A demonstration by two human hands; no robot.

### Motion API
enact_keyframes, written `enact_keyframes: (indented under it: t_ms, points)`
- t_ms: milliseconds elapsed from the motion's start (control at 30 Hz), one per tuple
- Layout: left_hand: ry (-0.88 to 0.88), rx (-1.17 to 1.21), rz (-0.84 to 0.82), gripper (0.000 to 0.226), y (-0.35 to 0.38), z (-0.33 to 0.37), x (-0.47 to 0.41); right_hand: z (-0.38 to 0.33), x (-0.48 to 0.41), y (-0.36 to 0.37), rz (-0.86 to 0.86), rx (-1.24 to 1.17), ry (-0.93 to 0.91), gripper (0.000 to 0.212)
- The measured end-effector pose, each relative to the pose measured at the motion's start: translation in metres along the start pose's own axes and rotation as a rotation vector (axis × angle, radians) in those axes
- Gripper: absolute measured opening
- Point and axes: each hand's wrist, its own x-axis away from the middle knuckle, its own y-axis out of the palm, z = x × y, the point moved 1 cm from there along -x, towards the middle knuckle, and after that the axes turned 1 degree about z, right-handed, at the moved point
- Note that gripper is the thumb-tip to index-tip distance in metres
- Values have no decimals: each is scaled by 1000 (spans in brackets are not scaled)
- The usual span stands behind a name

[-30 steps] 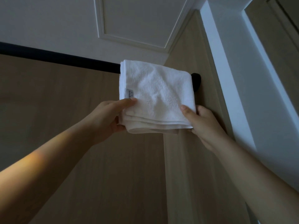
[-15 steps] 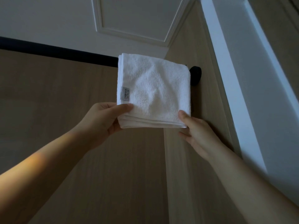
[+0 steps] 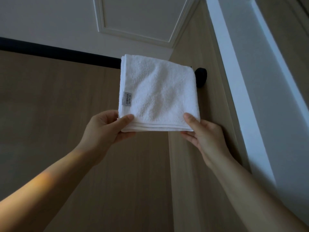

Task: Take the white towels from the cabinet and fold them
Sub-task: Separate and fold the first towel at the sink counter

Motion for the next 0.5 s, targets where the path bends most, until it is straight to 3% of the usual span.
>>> enact_keyframes:
  t_ms: [133, 300, 500]
  points:
    - [30, 23, 25, 25, 6, -3, 0, -3, 9, 1, 151, 53, -108, 22]
    - [23, 24, 27, 24, 10, -5, -4, 3, 8, 4, 228, -110, 28, 23]
    - [17, -11, 26, 19, 19, -8, -7, 12, 0, 10, 340, -168, -28, 20]
